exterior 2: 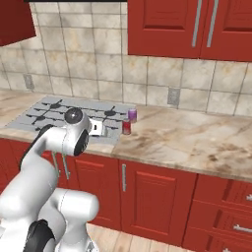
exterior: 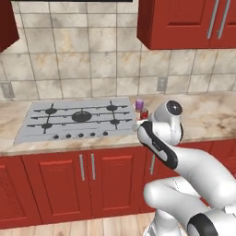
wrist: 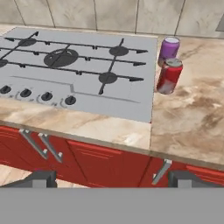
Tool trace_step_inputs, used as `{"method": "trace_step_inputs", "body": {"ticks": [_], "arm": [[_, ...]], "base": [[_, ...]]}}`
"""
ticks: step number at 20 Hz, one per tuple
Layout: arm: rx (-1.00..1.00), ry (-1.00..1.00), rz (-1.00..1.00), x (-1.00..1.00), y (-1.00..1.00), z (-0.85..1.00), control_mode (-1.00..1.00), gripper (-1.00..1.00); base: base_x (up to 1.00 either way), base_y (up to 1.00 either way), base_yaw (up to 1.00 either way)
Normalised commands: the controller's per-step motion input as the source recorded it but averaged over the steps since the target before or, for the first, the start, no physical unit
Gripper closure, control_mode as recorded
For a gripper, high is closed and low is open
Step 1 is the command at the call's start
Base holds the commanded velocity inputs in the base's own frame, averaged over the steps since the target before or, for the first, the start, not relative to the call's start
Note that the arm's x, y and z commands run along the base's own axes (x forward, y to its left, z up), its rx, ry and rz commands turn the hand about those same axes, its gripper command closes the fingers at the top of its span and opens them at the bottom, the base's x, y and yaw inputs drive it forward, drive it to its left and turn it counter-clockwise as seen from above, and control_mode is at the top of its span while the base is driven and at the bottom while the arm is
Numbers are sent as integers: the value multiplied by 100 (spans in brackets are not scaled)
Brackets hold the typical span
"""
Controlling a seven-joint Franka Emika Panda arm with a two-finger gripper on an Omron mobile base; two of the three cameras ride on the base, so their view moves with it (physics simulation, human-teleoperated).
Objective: Four empty soda cans are scattered around the kitchen. Gather all the cans and cluster them next to the stove for recycling.
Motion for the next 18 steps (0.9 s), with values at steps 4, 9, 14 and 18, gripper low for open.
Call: {"method": "trace_step_inputs", "body": {"ticks": [4, 9, 14, 18], "arm": [[0, 0, 0, 0, 0, 0, 100, -100], [0, 0, 0, 0, 0, 0, 100, -100], [0, 0, 0, 0, 0, 0, 100, -100], [0, 0, 0, 0, 0, 0, 100, -100]], "base": [[-1, 44, 47], [0, 44, 49], [0, 42, 50], [0, 37, 50]]}}
